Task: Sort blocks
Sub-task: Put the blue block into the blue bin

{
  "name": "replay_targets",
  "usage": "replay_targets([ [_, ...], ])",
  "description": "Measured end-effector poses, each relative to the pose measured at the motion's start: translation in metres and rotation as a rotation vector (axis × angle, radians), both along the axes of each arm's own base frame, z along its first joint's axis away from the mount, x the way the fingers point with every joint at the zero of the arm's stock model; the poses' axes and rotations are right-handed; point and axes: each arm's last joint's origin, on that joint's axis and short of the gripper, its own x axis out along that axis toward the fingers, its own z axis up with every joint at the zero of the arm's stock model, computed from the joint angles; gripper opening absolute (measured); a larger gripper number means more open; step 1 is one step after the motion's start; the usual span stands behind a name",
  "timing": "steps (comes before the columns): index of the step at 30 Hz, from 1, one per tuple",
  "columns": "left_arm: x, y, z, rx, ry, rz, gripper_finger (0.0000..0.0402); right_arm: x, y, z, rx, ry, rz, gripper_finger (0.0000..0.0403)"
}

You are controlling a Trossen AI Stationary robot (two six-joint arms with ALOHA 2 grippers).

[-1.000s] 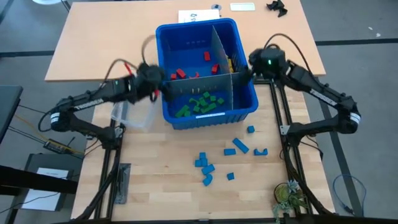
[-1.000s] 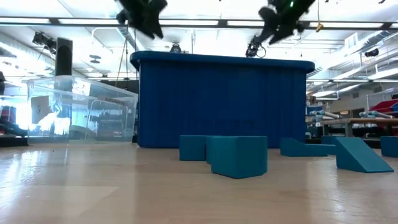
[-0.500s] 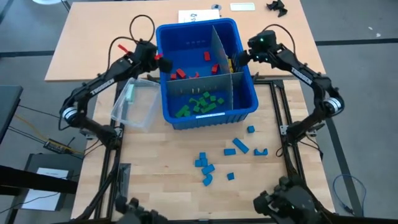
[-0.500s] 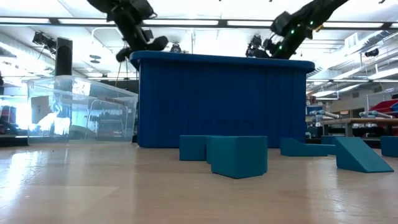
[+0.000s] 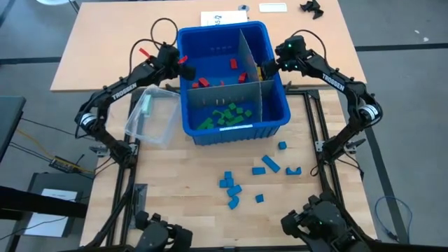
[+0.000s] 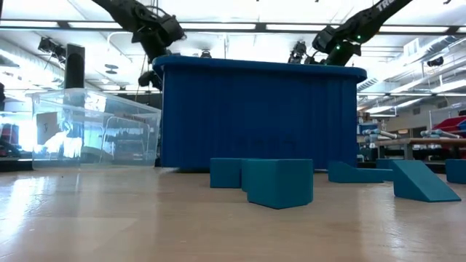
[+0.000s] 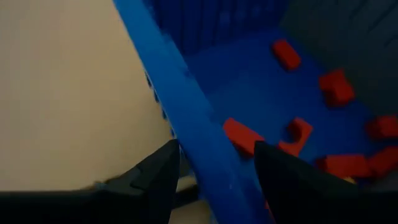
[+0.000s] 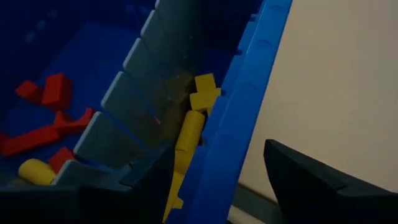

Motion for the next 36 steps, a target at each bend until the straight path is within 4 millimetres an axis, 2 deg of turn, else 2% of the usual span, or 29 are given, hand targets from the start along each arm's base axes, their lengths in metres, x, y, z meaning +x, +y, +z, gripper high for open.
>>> replay_targets([
  [9,0.000,-0.002,-0.004,-0.032,0.022,-0.008,0.0216,-0.001,0.000,-0.001,0.017,-0.011,0.002,0.0231],
  [17,0.004,0.011,-0.017,-0.035,0.045,0.024,0.0215,-0.001,0.000,-0.001,0.020,-0.014,0.000,0.0230],
  [27,0.007,0.014,-0.017,-0.017,0.004,0.037,0.0165,-0.002,0.004,-0.005,0.110,-0.035,-0.051,0.0229],
  [36,0.008,0.014,-0.017,-0.008,0.003,0.024,0.0158,-0.003,0.004,-0.006,0.096,-0.003,-0.034,0.0227],
])
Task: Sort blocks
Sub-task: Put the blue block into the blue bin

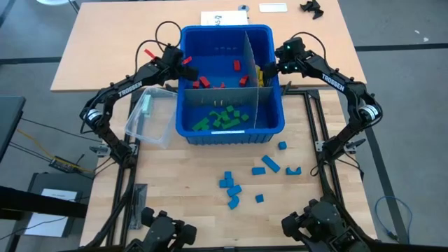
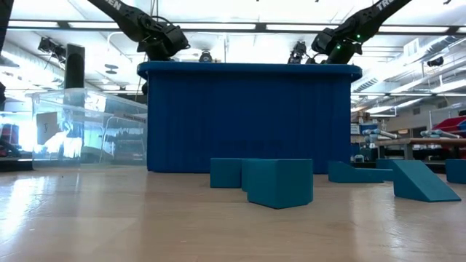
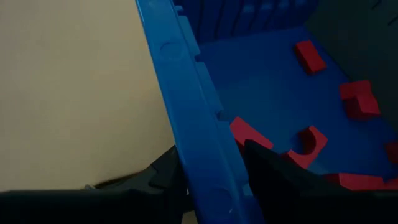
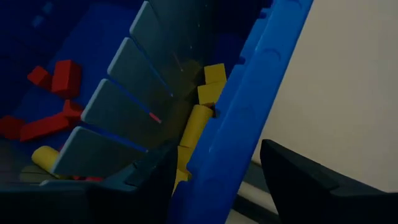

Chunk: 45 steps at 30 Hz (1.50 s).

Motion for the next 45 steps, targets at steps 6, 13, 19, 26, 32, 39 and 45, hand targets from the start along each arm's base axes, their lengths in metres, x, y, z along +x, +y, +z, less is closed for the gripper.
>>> replay_targets([
  [6,0.001,0.000,0.001,0.014,-0.001,-0.007,0.0158,0.002,0.001,0.001,-0.020,0.021,-0.007,0.0203],
  [13,0.002,0.000,0.001,0.024,0.004,-0.002,0.0157,0.004,0.001,0.002,-0.003,-0.027,-0.065,0.0127],
  [19,0.002,0.001,0.002,0.039,-0.002,0.002,0.0157,0.004,0.000,0.002,-0.022,-0.034,-0.070,0.0127],
  [26,0.001,-0.001,0.009,0.085,-0.014,-0.005,0.0157,0.011,0.008,0.012,-0.094,-0.024,-0.069,0.0127],
  [32,-0.004,-0.007,0.024,0.139,-0.011,-0.019,0.0157,0.017,0.023,0.027,-0.181,0.001,-0.041,0.0127],
  [39,-0.002,-0.021,0.046,0.233,-0.060,-0.053,0.0157,0.016,0.040,0.048,-0.272,0.009,-0.027,0.0127],
  [45,0.009,-0.035,0.057,0.298,-0.078,-0.100,0.0157,0.017,0.060,0.063,-0.344,0.042,-0.030,0.0127],
])
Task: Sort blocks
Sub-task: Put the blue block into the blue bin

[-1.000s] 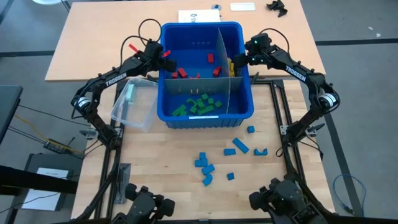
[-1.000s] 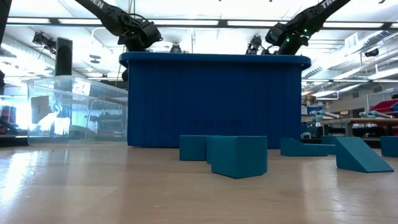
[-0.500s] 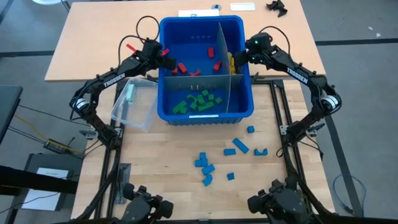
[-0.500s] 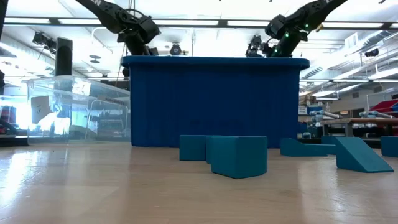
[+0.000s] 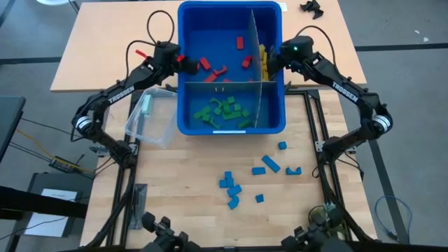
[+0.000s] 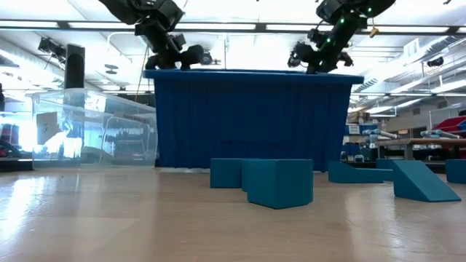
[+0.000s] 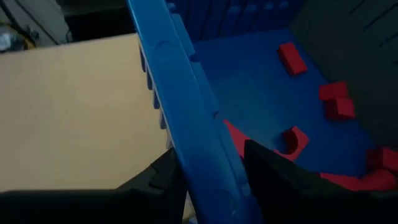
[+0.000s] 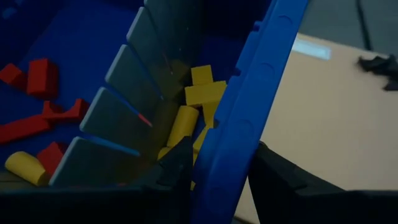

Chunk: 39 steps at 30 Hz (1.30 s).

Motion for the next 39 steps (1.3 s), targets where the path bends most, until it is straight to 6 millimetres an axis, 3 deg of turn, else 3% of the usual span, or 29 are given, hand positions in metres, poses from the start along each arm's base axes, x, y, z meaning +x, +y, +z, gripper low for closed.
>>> replay_targets([
  [7,0.002,-0.005,0.002,0.009,0.021,-0.003,0.0157,-0.004,0.012,0.008,-0.020,0.029,0.005,0.0128],
  [13,0.001,-0.001,-0.004,-0.011,0.060,0.041,0.0157,-0.001,0.003,0.002,-0.002,0.024,0.005,0.0128],
  [23,-0.002,0.023,-0.044,-0.184,0.148,0.098,0.0157,0.014,-0.032,-0.046,0.145,0.088,-0.025,0.0128],
  [27,-0.003,0.032,-0.053,-0.211,0.148,0.090,0.0158,0.017,-0.038,-0.053,0.142,0.119,-0.012,0.0127],
  [34,-0.005,0.035,-0.054,-0.195,0.216,0.034,0.0211,0.017,-0.039,-0.052,0.126,0.114,-0.016,0.0143],
  [39,-0.010,0.025,-0.036,-0.215,0.228,-0.076,0.0259,0.011,-0.020,-0.026,0.052,0.105,0.040,0.0174],
])
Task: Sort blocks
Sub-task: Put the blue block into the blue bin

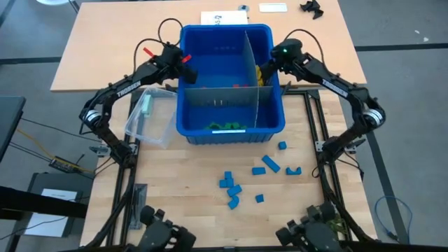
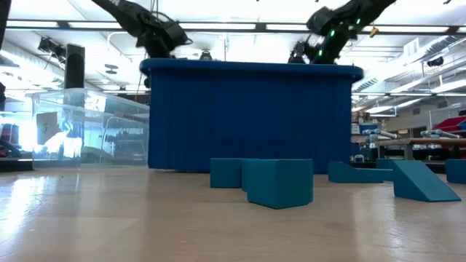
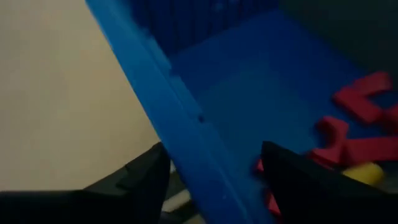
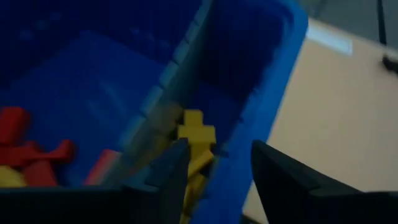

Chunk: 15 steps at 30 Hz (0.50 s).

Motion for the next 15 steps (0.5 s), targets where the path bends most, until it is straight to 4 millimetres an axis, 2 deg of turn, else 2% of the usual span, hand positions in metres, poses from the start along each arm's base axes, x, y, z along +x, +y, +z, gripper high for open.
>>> replay_targets([
  [4,-0.009,-0.015,0.042,0.111,-0.074,-0.076,0.0280,-0.009,0.024,0.029,-0.095,-0.010,0.057,0.0216],
  [8,-0.020,-0.036,0.066,0.178,-0.063,-0.104,0.0283,-0.024,0.056,0.058,-0.166,-0.049,0.093,0.0259],
  [12,-0.028,-0.078,0.101,0.295,-0.110,-0.221,0.0284,-0.038,0.101,0.079,-0.170,-0.115,0.226,0.0284],
  [15,-0.025,-0.114,0.111,0.311,-0.112,-0.349,0.0284,-0.047,0.142,0.085,-0.076,-0.160,0.421,0.0285],
])
